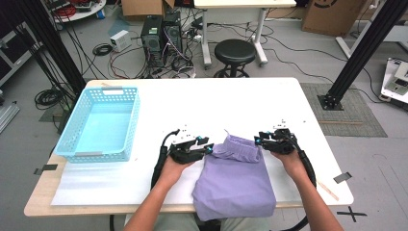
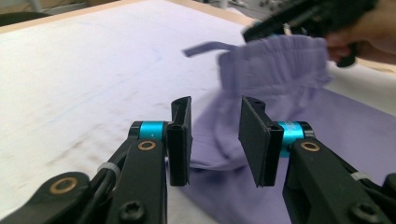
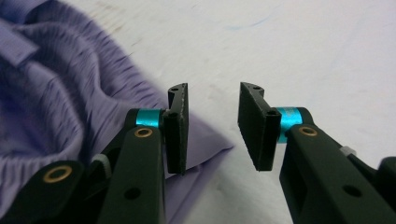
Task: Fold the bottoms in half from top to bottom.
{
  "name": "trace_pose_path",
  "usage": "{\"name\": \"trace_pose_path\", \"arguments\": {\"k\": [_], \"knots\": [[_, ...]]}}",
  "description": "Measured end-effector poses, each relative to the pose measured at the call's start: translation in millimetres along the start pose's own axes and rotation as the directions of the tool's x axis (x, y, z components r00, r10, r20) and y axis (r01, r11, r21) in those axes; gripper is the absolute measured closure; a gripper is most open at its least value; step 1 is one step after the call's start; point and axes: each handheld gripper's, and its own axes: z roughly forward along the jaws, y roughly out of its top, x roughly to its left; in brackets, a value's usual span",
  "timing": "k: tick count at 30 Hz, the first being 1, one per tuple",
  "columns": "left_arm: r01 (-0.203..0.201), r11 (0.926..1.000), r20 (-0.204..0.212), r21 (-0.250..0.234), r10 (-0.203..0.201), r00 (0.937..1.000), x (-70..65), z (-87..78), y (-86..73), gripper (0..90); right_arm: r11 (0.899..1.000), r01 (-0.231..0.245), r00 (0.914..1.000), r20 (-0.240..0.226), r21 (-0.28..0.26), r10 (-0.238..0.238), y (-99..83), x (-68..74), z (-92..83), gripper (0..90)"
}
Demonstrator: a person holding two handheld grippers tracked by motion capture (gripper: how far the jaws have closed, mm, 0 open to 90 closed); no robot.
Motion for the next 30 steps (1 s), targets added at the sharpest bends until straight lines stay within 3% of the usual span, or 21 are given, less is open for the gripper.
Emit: {"name": "trace_pose_path", "arguments": {"k": [2, 4, 6, 7, 10, 11, 14, 16, 18, 20, 22, 25, 27, 28, 29, 30], "knots": [[0.011, 0.9999, -0.023, -0.005, -0.011, 0.9997, 4.3, -1.8, 0.4, 63.9, 1.0, 0.019, 0.9967, -0.08, 0.008, -0.018, -1.2, 0.0, 1.0, 65.1], [0.024, 0.9997, -0.042, -0.006, -0.024, 0.9988, 7.5, -2.2, 0.2, 62.5, 0.999, 0.034, 0.9879, -0.151, -0.007, -0.035, -2.3, 3.7, -3.1, 65.2], [0.045, 0.999, -0.06, 0.003, -0.044, 0.9972, 9.8, -1.3, -0.6, 59.2, 0.998, 0.052, 0.9742, -0.218, -0.027, -0.057, -3.3, 8.2, -7.8, 65.2], [0.055, 0.9985, -0.066, 0.01, -0.054, 0.9964, 10.6, -0.7, -1.2, 57.8, 0.998, 0.064, 0.9625, -0.262, -0.028, -0.069, -3.7, 11.1, -9.3, 65.2], [0.107, 0.9941, -0.074, 0.02, -0.105, 0.9917, 12.2, 2.5, -3.3, 50.9, 0.994, 0.106, 0.9449, -0.308, -0.035, -0.112, -5.5, 21.7, -14.1, 63.8], [0.114, 0.9932, -0.076, 0.026, -0.112, 0.9908, 13.0, 3.4, -4.0, 49.5, 0.993, 0.11, 0.9505, -0.287, -0.045, -0.119, -5.4, 24.0, -16.0, 62.8], [0.129, 0.9906, -0.082, 0.045, -0.125, 0.9888, 12.5, 9.0, -5.3, 47.6, 0.994, 0.087, 0.9785, -0.182, -0.061, -0.096, -2.7, 25.0, -19.7, 58.0], [0.142, 0.9873, -0.077, 0.071, -0.137, 0.9876, 11.3, 14.1, -5.9, 47.4, 0.997, 0.07, 0.9919, -0.104, -0.025, -0.072, -0.6, 23.1, -15.7, 53.3], [0.154, 0.9812, -0.072, 0.116, -0.147, 0.9866, 11.7, 20.1, -6.8, 46.4, 0.998, 0.059, 0.9976, -0.038, 0.009, -0.058, -0.2, 22.9, -10.7, 47.0], [0.178, 0.9723, -0.067, 0.152, -0.169, 0.9833, 13.2, 25.3, -8.8, 45.8, 0.999, 0.032, 0.9995, -0.007, 0.036, -0.031, -1.4, 21.5, -5.9, 44.8], [0.195, 0.9639, -0.058, 0.182, -0.187, 0.9806, 14.8, 28.4, -10.1, 46.0, 0.998, 0.008, 1.0, 0.005, 0.06, -0.008, -4.0, 19.6, -2.3, 41.6], [0.197, 0.9596, -0.036, 0.201, -0.194, 0.9803, 15.0, 29.8, -10.2, 48.1, 0.993, -0.011, 0.9999, -0.001, 0.118, 0.011, -9.1, 16.5, 2.1, 41.0], [0.188, 0.9542, -0.015, 0.232, -0.19, 0.9817, 13.7, 31.4, -10.5, 55.4, 0.991, -0.028, 0.9995, -0.012, 0.133, 0.03, -12.2, 15.0, 4.0, 43.5], [0.172, 0.9528, -0.011, 0.251, -0.175, 0.9846, 11.7, 32.8, -10.4, 62.4, 0.992, -0.027, 0.9996, -0.009, 0.127, 0.028, -12.9, 14.3, 3.4, 49.1], [0.143, 0.9542, -0.011, 0.263, -0.145, 0.9893, 8.5, 33.9, -9.8, 71.7, 0.992, -0.026, 0.9996, -0.008, 0.125, 0.027, -13.0, 13.5, 2.5, 63.7], [0.148, 0.9521, -0.01, 0.267, -0.151, 0.9885, 7.0, 34.6, -9.6, 80.3, 0.99, -0.037, 0.9987, -0.031, 0.134, 0.041, -13.1, 13.1, 1.0, 78.6]]}}
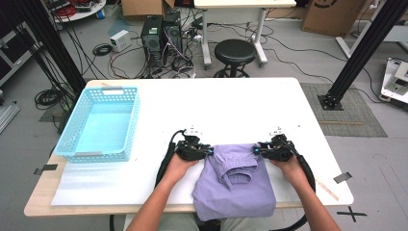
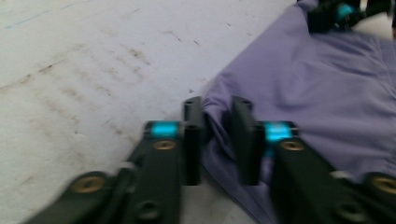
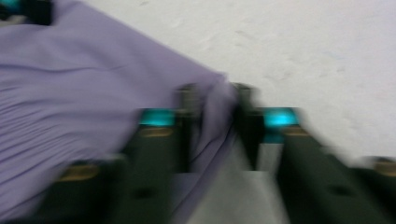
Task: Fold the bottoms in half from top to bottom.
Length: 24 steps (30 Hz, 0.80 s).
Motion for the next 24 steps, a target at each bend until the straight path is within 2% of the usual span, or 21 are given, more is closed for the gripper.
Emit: {"name": "trace_pose_path", "arguments": {"k": [1, 2, 3, 6, 8, 11, 16, 21, 24], "knots": [[0.016, 0.9999, 0.0, 0.004, -0.016, 0.9999, -0.6, 0.0, 0.2, 83.4, 1.0, 0.0, 0.9999, -0.01, -0.005, 0.0, -0.4, 0.2, -0.3, 84.0], [0.016, 0.9999, -0.003, 0.005, -0.016, 0.9999, -0.2, -0.9, 0.7, 85.1, 1.0, 0.009, 1.0, -0.002, -0.006, -0.009, -0.7, 0.9, -1.5, 86.6], [0.015, 0.9999, -0.013, 0.001, -0.015, 0.9998, 1.3, -2.4, 0.9, 85.8, 1.0, 0.007, 0.9999, -0.012, -0.008, -0.007, -0.5, 1.0, -2.1, 87.2], [0.047, 0.9987, -0.025, -0.019, -0.047, 0.9986, 10.3, -9.2, 1.9, 86.8, 0.999, 0.005, 0.9996, -0.029, -0.031, -0.006, 0.7, 4.8, -4.0, 87.7], [0.043, 0.999, -0.049, -0.013, -0.043, 0.9979, 16.6, -14.2, 4.8, 86.8, 0.999, 0.01, 0.9994, -0.033, -0.052, -0.011, 4.6, 10.4, -2.3, 87.8], [0.048, 0.9982, -0.08, -0.036, -0.051, 0.9955, 27.9, -25.7, 12.1, 86.8, 0.998, 0.036, 0.9992, -0.016, -0.057, -0.037, 14.3, 20.3, 6.3, 87.9], [0.028, 0.9985, -0.125, -0.047, -0.034, 0.9915, 44.7, -36.7, 19.3, 86.8, 0.996, 0.034, 0.9994, 0.014, -0.088, -0.033, 33.6, 27.7, 23.1, 87.9], [0.019, 0.9939, -0.158, -0.109, -0.037, 0.9868, 56.3, -36.5, 20.6, 86.6, 0.994, 0.021, 0.9985, 0.052, -0.112, -0.015, 48.6, 21.8, 39.7, 87.9], [0.002, 0.9933, -0.181, -0.115, -0.023, 0.9831, 61.5, -36.6, 25.4, 86.6, 0.993, 0.019, 0.9974, 0.072, -0.117, -0.011, 59.9, 18.8, 48.1, 87.9]]}}
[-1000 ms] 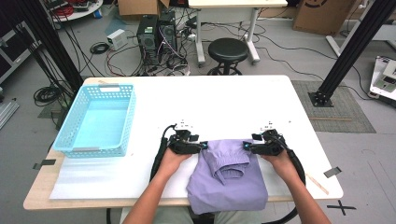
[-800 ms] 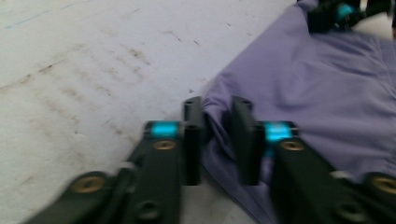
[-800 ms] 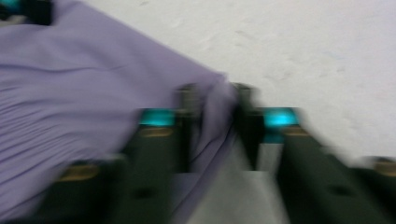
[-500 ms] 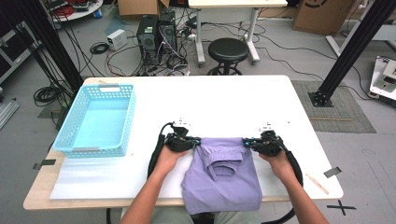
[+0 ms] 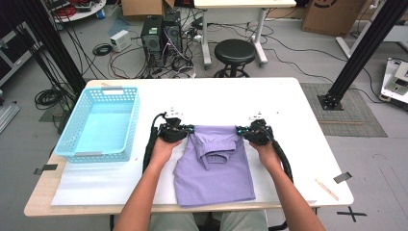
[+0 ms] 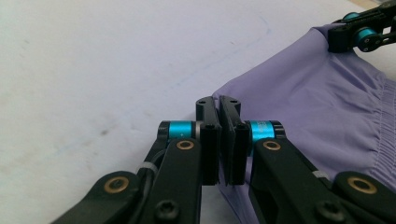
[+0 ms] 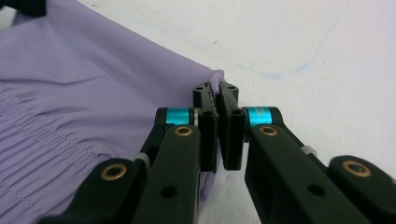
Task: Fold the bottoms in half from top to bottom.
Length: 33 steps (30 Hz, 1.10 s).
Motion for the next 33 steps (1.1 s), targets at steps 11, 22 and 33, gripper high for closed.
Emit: {"name": "trace_pose_path", "arguments": {"k": [11, 22, 33], "knots": [[-0.006, 0.9997, -0.035, -0.025, 0.005, 0.9994, 22.4, 4.4, 28.2, 86.2, 0.999, -0.008, 0.9949, 0.1, -0.05, 0.013, 27.5, 0.9, 18.5, 87.8], [0.116, 0.9913, 0.001, -0.063, -0.116, 0.9933, 38.5, 16.3, 23.0, 57.0, 0.994, -0.086, 0.9879, 0.123, -0.072, 0.095, 25.8, -7.2, 14.8, 58.3], [0.052, 0.991, 0.033, -0.123, -0.048, 0.9983, 6.8, -8.4, -1.7, 54.6, 0.991, 0.063, 0.9903, -0.116, -0.12, -0.077, 18.5, 34.9, -8.0, 49.3]]}}
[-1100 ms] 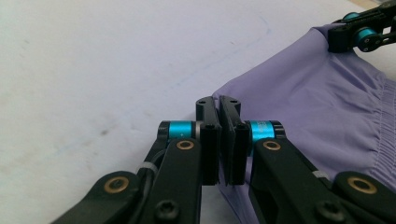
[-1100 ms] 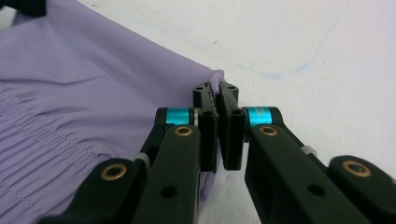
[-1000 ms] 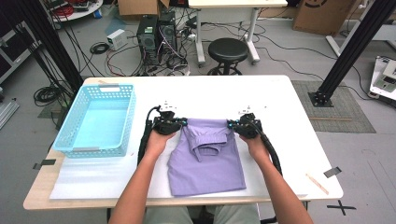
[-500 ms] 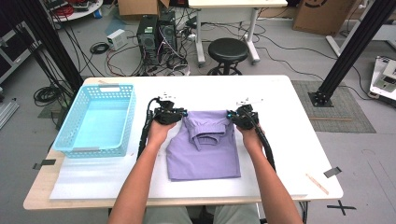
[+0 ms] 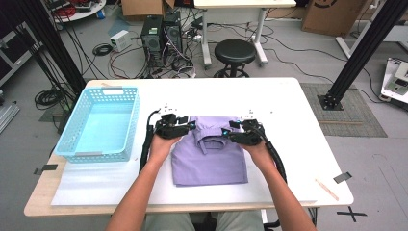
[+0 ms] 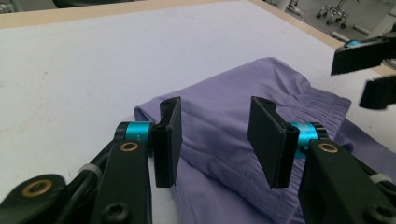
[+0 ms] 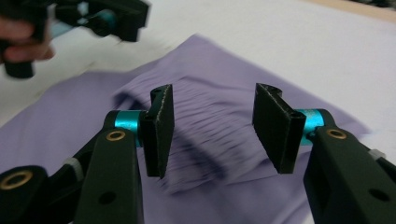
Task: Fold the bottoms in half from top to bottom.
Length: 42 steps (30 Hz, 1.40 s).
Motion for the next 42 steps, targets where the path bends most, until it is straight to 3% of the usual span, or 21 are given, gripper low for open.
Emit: {"name": "trace_pose_path", "arguments": {"k": [3, 5, 9, 11, 12, 14, 15, 16, 17, 18, 21, 29, 34, 37, 40, 42], "knots": [[-0.001, 1.0, -0.007, 0.0, 0.001, 1.0, -1.5, -3.7, -6.7, 53.4, 0.996, 0.078, 0.996, -0.047, 0.047, -0.076, -4.3, 11.3, 2.5, 46.2], [0.006, 1.0, 0.0, 0.003, -0.006, 1.0, -0.8, -5.2, -8.1, 53.4, 0.986, 0.146, 0.989, -0.033, 0.079, -0.144, -9.4, 15.8, 6.4, 41.3], [0.009, 0.9999, 0.005, 0.009, -0.009, 0.9999, -0.6, -5.6, -9.8, 53.4, 0.981, 0.169, 0.9856, -0.015, 0.098, -0.169, -12.6, 17.9, 12.7, 37.9], [0.012, 0.9998, 0.015, 0.014, -0.012, 0.9998, -1.0, -5.2, -11.1, 53.4, 0.97, 0.216, 0.9759, 0.005, 0.115, -0.218, -15.0, 19.3, 20.2, 38.6], [0.012, 0.9998, 0.015, 0.014, -0.012, 0.9998, -1.0, -5.2, -11.1, 53.4, 0.966, 0.225, 0.9736, 0.01, 0.126, -0.228, -16.0, 19.8, 21.7, 40.7], [0.012, 0.9998, 0.019, 0.016, -0.012, 0.9997, -1.4, -4.4, -11.9, 53.5, 0.949, 0.269, 0.9588, 0.048, 0.162, -0.28, -18.4, 21.2, 24.6, 55.8], [0.012, 0.9998, 0.021, 0.013, -0.012, 0.9997, -1.0, -4.3, -12.0, 53.5, 0.946, 0.275, 0.9566, 0.05, 0.169, -0.287, -18.3, 20.1, 24.8, 65.1], [0.018, 0.9998, 0.02, 0.011, -0.019, 0.9996, -0.6, -4.5, -12.1, 53.5, 0.95, 0.264, 0.9602, 0.048, 0.164, -0.275, -17.3, 18.9, 24.0, 76.0], [0.02, 0.9997, 0.022, 0.011, -0.02, 0.9996, -0.3, -4.8, -12.1, 53.5, 0.946, 0.286, 0.9517, 0.07, 0.151, -0.299, -15.6, 18.3, 21.7, 84.8], [0.02, 0.9997, 0.022, 0.011, -0.02, 0.9996, -0.3, -4.8, -12.1, 53.5, 0.946, 0.29, 0.9494, 0.08, 0.145, -0.304, -14.4, 18.1, 20.2, 86.2], [0.02, 0.9998, 0.023, 0.006, -0.02, 0.9995, -0.3, -7.9, -11.6, 53.5, 0.952, 0.268, 0.9591, 0.053, 0.147, -0.278, -13.7, 16.5, 15.2, 87.5], [0.011, 0.9999, 0.028, -0.01, -0.011, 0.9996, -3.5, -15.8, -12.0, 53.4, 0.916, 0.379, 0.9241, -0.003, 0.128, -0.382, -21.4, 32.8, -13.1, 87.2], [0.007, 1.0, 0.025, -0.004, -0.006, 0.9997, -5.6, -18.6, -15.2, 52.4, 0.905, 0.407, 0.9133, -0.051, 0.12, -0.404, -31.5, 45.2, -29.7, 87.1], [0.005, 1.0, 0.023, -0.004, -0.005, 0.9997, -6.5, -19.1, -16.1, 51.8, 0.904, 0.412, 0.9107, -0.083, 0.116, -0.405, -40.0, 52.7, -37.3, 86.6], [-0.003, 1.0, 0.016, -0.007, 0.003, 0.9999, -7.4, -20.0, -15.5, 50.1, 0.907, 0.405, 0.9101, -0.142, 0.113, -0.389, -47.1, 60.2, -45.9, 83.5], [-0.003, 1.0, 0.01, -0.009, 0.003, 0.9999, -8.0, -20.1, -15.1, 49.1, 0.92, 0.38, 0.9136, -0.196, 0.098, -0.356, -49.1, 61.2, -53.5, 73.9]]}}
